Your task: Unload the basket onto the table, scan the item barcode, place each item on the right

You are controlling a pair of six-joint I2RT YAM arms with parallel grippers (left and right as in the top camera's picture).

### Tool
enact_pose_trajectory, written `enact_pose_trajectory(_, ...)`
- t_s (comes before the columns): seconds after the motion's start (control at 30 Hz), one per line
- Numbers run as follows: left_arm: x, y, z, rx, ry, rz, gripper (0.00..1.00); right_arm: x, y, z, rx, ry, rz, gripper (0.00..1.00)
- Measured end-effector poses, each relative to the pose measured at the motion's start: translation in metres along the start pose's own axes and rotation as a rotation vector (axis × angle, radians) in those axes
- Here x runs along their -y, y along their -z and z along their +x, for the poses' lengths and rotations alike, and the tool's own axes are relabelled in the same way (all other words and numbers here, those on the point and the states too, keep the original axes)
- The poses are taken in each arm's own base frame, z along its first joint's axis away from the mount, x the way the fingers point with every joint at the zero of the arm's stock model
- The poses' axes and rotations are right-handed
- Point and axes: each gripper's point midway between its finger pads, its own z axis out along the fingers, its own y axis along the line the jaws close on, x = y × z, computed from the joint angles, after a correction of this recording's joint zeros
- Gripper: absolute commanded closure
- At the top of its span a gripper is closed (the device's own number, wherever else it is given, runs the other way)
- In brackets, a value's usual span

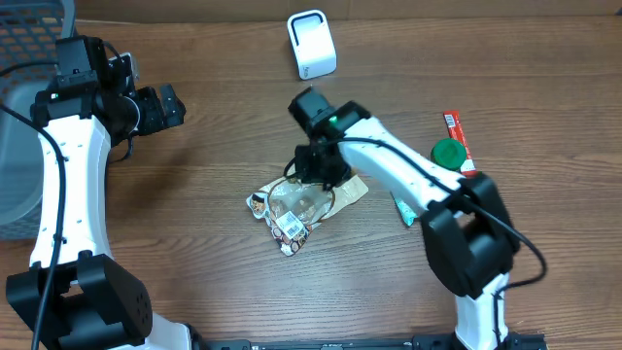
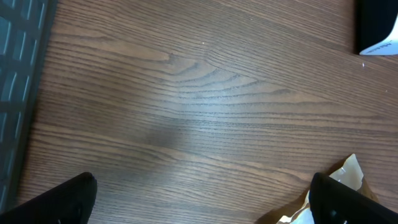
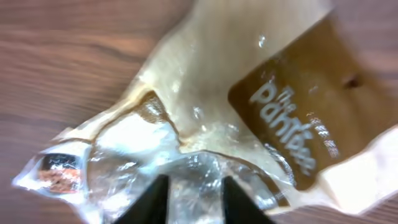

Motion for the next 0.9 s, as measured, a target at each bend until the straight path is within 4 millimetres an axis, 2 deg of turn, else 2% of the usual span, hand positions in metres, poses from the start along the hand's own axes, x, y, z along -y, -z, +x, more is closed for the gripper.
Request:
enact_pose_trajectory(0.07,0.0,0.0,0.0,0.001,0.0,0.0,0.0,0.003,0.015,-0.01,0.054,0.042,0.009,0.49)
enact_pose_trajectory(0.13,0.0,0.0,-0.003,0.01,-0.002,0.002,0.0,0.009,0.022,-0.017,0.086,0.055,0.027,0.46)
enact_pose_trajectory(0.23,0.001,0.0,-0.004,0.015,-0.001,0.004,0.0,0.023,0.024,-0.024,0.102,0.057,0.06,0.39)
enact_pose_trajectory(0.3,0.005,0.0,0.003,-0.014,0.022,0.03,0.0,0.033,0.023,-0.024,0.095,0.052,0.08,0.37)
enact_pose_trajectory(0.43,0.022,0.004,0.036,-0.157,0.092,0.126,0.0,0.048,0.016,-0.02,0.073,0.043,0.112,0.32)
enact_pose_trajectory(0.67,0.052,0.008,0.086,-0.355,0.104,0.182,0.0,0.056,0.006,-0.011,0.044,0.073,0.131,0.3)
enact_pose_trajectory(0.9,0.083,-0.011,0.147,-0.522,0.007,0.19,0.0,0.058,0.005,-0.008,0.033,0.099,0.137,0.3)
